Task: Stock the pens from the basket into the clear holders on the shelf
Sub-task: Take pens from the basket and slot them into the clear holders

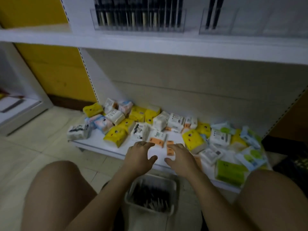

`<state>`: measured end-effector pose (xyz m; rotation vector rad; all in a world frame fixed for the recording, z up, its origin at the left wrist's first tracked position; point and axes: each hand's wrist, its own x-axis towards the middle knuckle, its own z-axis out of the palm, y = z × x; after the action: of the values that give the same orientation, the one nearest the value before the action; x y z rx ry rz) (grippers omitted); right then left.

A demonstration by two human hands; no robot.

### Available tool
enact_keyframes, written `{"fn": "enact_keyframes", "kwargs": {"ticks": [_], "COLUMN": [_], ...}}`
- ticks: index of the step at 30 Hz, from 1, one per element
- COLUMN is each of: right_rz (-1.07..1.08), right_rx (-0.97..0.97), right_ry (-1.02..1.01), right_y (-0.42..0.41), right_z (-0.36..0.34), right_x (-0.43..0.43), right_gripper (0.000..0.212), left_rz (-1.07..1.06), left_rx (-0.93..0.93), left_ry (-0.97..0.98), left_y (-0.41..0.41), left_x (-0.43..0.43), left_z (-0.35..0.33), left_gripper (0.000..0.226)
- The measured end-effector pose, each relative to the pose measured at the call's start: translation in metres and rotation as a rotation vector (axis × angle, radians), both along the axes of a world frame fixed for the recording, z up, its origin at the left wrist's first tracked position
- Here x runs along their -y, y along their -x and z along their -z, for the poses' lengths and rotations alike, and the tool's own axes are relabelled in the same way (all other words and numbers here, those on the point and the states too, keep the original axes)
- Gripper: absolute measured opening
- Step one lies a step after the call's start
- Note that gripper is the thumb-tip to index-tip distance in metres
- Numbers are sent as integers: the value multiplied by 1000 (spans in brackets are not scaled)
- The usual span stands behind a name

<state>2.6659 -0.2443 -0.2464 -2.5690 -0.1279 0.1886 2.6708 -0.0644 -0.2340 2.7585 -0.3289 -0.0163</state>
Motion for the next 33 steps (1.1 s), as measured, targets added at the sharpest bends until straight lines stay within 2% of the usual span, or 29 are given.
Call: {"fn": "enact_keyframes", "kwargs": {"ticks": [4,7,10,12,15,18,20,24,29,33], "right_rz": [-9,-29,-59,-66,-80,-57,-38,-7,6,-36], "right_rx": [-167,-276,-392,-497,-643,-745,-787,-854,-874,-880], "right_ry": [0,-8,-29,-47,-34,-12,4,26,56,104], "right_y": [0,4,8,9,8,3,-3,-16,-26,-25], "right_z": [48,80,111,132,161,187,201,220,240,261], "right_x": [-5,-13,-21,-25,-28,-26,-25,-23,-22,-32], "right_gripper": [56,46,34,38,50,45,39,45,42,35], "left_rz": [-63,-153,-190,-187,-216,-251,-263,-336,-323,-290], "left_rx": [-173,-325,-471,-567,-669,-760,-825,-902,-974,-1060], "left_ry": [62,128,173,166,170,171,196,249,237,179], "left_y": [3,12,25,30,26,18,12,-1,-11,-17], "left_x": [-5,-15,-24,-28,-33,-34,-30,-28,-28,-20], "left_z": [48,86,125,145,170,196,214,245,271,288], "left_gripper": [54,52,38,31,34,24,24,31,18,32]}}
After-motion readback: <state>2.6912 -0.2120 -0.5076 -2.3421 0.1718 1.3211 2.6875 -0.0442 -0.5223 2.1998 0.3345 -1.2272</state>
